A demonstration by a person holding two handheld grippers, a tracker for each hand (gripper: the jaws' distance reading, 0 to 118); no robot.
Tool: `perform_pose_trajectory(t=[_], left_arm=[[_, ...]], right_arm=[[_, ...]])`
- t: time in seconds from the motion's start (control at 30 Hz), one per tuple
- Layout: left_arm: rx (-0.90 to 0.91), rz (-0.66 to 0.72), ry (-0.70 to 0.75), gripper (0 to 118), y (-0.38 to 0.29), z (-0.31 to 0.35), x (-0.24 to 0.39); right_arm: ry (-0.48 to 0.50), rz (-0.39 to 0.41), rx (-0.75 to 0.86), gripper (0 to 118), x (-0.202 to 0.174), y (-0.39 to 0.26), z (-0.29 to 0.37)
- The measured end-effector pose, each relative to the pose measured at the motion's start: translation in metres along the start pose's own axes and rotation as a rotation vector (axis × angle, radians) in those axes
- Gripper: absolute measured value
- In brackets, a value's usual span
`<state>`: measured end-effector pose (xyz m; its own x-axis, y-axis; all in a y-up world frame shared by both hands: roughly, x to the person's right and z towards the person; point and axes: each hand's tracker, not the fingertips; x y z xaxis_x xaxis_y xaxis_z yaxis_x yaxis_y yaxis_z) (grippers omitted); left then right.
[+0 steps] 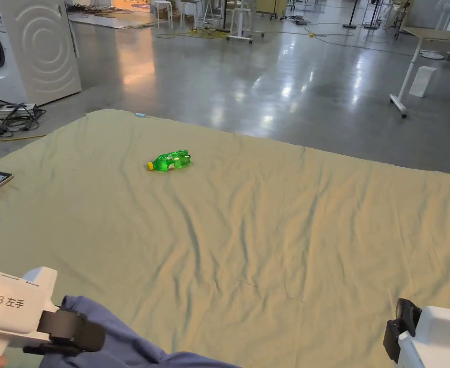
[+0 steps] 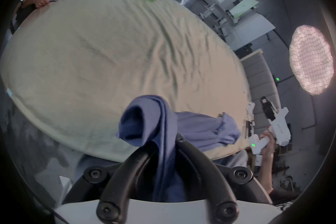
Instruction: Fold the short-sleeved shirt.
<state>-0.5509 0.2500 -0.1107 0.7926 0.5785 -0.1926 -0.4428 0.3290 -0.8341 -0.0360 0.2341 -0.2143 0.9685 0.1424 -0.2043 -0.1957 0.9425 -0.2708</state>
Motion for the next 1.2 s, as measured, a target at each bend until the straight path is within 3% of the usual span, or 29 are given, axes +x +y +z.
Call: perform_pose_trajectory(t=[0.17, 0.3, 0.63, 0.87, 1.0, 1.07, 1.13, 1.2], left_arm=[[-0.018, -0.008, -0.109, 8, -0.016, -0.031, 0.053], [-0.061, -0.056, -0.099, 8, -0.025, -0.078, 0.09], [-0.251, -0.116, 0.163, 8, -0.062, -0.234, 0.142], [-0.268, -0.181, 0.187, 8, -0.061, -0.244, 0.141], [-0.283, -0.152, 0.178, 8, -0.063, -0.243, 0.142], [-0.276, -0.116, 0.154, 15, -0.056, -0.242, 0.132], [-0.267, -0.087, 0.077, 39, -0.053, -0.234, 0.133], [-0.254, -0.093, 0.063, 54, -0.058, -0.22, 0.142]], right_arm=[[-0.001, -0.012, -0.004, 0, 0.007, -0.004, 0.0], [-0.008, -0.02, -0.01, 0, 0.011, -0.007, 0.002], [-0.033, -0.028, -0.033, 0, 0.027, -0.018, 0.008], [-0.052, -0.03, -0.052, 0, 0.036, -0.02, 0.011], [-0.048, -0.038, -0.059, 0, 0.034, -0.024, 0.008], [-0.044, -0.039, -0.062, 0, 0.032, -0.027, 0.007], [-0.038, -0.041, -0.063, 0, 0.031, -0.028, 0.007], [-0.034, -0.034, -0.064, 0, 0.03, -0.029, 0.006]])
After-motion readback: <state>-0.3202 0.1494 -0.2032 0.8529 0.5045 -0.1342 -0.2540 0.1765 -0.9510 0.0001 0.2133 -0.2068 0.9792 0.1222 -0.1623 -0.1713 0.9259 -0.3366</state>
